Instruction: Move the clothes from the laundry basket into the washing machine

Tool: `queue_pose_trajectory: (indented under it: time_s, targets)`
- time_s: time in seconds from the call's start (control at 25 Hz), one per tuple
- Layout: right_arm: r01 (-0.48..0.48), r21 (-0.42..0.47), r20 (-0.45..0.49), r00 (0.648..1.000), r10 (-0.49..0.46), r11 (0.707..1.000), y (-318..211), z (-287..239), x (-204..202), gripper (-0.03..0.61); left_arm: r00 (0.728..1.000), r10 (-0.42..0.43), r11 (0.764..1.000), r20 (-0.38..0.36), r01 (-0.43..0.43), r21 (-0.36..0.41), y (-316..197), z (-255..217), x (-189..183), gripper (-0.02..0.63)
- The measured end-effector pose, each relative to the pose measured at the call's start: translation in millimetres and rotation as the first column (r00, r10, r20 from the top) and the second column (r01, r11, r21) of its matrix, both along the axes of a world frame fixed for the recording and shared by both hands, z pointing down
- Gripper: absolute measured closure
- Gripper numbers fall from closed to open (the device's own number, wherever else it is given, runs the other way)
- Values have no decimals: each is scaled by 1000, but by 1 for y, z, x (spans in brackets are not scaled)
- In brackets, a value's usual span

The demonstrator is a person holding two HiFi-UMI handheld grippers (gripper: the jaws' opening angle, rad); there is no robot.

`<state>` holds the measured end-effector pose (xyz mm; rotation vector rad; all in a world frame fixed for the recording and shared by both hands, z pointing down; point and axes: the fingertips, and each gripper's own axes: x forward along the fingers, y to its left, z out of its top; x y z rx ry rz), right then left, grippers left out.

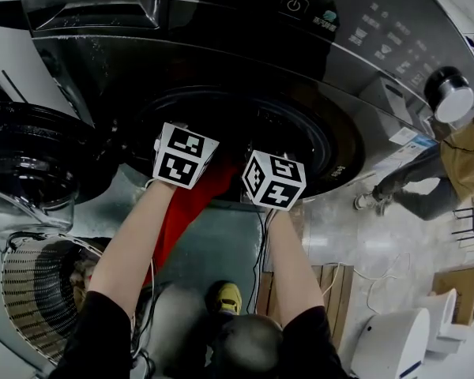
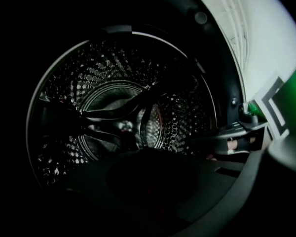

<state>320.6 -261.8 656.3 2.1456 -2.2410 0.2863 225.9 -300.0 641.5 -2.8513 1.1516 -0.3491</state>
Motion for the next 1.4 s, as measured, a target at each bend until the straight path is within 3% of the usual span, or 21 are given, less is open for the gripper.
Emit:
queue_pose_trajectory:
  time_s: [0.36,0.88,1.04,1.4]
  targets:
    - [53,36,-5,999,-53,998,20,-25,-13,574,999,6,1000,-48,-6,-5,18,-11,-12,603]
    - [87,-23,51,995,-86,996,71,-60,-26,574,992,-50,992,-114,36,-123,62,-50,-41,603]
    - [107,-46,61,993,-104,993,95,-73,-39,574,993,-67,990,-95,55,-129,85,-65,-51,603]
    - [50,-79,100,994,-42,996,153,-154,-40,574,991,-81,983,-108,62,-174,138,-144,-75,603]
